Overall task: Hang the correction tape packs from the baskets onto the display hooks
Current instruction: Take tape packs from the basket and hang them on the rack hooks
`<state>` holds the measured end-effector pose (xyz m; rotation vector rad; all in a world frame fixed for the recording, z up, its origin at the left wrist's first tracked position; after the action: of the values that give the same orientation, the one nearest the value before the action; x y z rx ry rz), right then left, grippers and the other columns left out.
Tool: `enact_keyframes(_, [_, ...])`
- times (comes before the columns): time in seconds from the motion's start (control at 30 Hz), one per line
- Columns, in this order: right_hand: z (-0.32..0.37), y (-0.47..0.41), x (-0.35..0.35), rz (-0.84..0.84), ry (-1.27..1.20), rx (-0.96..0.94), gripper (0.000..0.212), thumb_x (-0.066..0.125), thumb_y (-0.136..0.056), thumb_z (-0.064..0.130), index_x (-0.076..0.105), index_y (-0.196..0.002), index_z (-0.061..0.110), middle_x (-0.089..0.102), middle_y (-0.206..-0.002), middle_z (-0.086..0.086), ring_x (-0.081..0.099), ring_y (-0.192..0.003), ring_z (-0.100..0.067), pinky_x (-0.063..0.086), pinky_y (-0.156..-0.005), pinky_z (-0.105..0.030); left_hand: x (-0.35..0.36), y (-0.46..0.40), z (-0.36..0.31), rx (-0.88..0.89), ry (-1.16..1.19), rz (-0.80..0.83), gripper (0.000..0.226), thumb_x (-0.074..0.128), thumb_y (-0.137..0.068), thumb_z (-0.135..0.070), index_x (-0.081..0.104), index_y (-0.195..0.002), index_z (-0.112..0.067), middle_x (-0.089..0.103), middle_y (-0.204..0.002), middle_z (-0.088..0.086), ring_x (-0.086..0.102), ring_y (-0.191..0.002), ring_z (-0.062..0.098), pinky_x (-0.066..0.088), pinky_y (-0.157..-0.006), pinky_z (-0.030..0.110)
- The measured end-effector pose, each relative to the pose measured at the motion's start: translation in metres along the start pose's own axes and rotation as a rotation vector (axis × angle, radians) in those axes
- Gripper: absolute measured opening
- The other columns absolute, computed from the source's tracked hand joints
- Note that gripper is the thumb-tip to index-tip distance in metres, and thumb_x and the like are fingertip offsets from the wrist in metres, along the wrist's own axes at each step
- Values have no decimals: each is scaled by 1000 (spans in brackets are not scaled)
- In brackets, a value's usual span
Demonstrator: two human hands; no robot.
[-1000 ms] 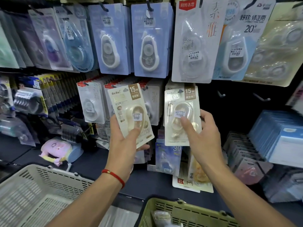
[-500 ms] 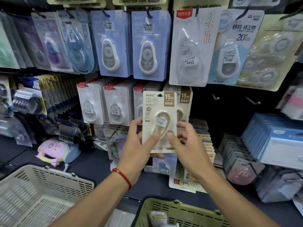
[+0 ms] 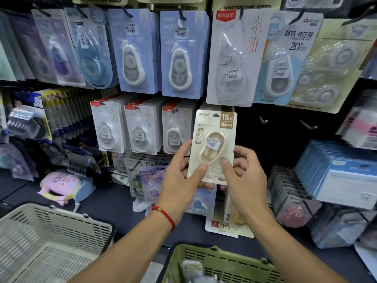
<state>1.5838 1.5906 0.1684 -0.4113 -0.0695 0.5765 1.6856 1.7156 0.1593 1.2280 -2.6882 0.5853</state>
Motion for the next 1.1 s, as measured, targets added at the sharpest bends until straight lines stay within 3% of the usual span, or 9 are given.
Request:
enact_keyframes(0.17, [-5,-4,-4,31,78,-3,36,67,-102,20,59,-137,23,72,-90,3,72,-75,-12,57,-53,-21,-3,-6,12,-4,-93,-43,68,73,-98,-10,46,-156,-33,76,-110,1,78,-89,23,66,-69,34])
enact_keyframes(0.23, [-11,-5,-6,56,344,-18,48,62,-104,28,50,-150,19,70,-115,3,69,-95,-3,58,-76,-19,-8,-8,18,11,-323,-49,67,71,-99,-10,47,-155,-34,70,-117,2,73,-102,25,65,-83,42])
enact_keyframes(0.33, [-8,-1,-5,32,683,-299,60,62,-101,19,39,-157,15,43,-153,-7,51,-133,-21,48,-109,-39,-12,-11,18,148,-722,-75,64,68,-98,-11,48,-154,-35,54,-134,-4,56,-122,15,52,-108,41])
enact_keyframes(0.4, [-7,0,3,133,811,-483,67,65,-97,10,39,-159,19,34,-163,-10,44,-142,-28,44,-113,-44,-7,-13,12,289,-821,-40,69,66,-94,-8,46,-155,-34,48,-140,-5,49,-128,9,45,-112,32])
enact_keyframes(0.5, [-18,-4,12,336,970,-492,72,60,-99,10,31,-165,16,13,-175,-2,31,-154,-27,45,-114,-47,1,-18,19,296,-920,112,79,64,-92,-4,38,-161,-33,34,-162,-7,33,-150,12,34,-123,34])
enact_keyframes(0.67, [-25,-9,6,523,1142,-475,79,55,-98,13,19,-168,16,-25,-172,15,10,-161,-20,39,-119,-41,-2,-19,29,199,-948,239,96,59,-89,6,20,-166,-38,0,-174,-18,21,-158,10,52,-106,42])
enact_keyframes(0.8, [-27,1,-16,532,1056,-457,66,57,-98,12,38,-161,20,0,-177,8,26,-156,-20,45,-111,-39,-4,-14,26,195,-924,278,89,59,-91,6,28,-164,-35,5,-174,-14,21,-158,9,42,-112,25])
enact_keyframes(0.93, [-54,18,-59,645,1064,-247,41,52,-102,18,57,-143,18,50,-152,-2,53,-135,-23,48,-106,-38,-15,2,25,111,-1101,376,62,62,-94,-1,50,-152,-15,44,-157,8,43,-144,23,25,-108,12])
enact_keyframes(1.1, [-130,97,-105,1095,1319,172,33,53,-103,30,64,-132,18,64,-136,-6,60,-124,-29,51,-101,-41,-44,69,69,-248,-1435,1017,50,60,-99,-16,54,-148,-21,67,-132,9,63,-121,29,47,-102,35])
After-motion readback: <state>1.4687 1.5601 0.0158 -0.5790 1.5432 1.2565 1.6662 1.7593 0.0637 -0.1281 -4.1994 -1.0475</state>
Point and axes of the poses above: each hand's wrist, its own y-axis away from the middle knuckle, its own x-axis out of the palm, z = x × y, the point moved 4 cm from there along -y, towards the middle knuckle
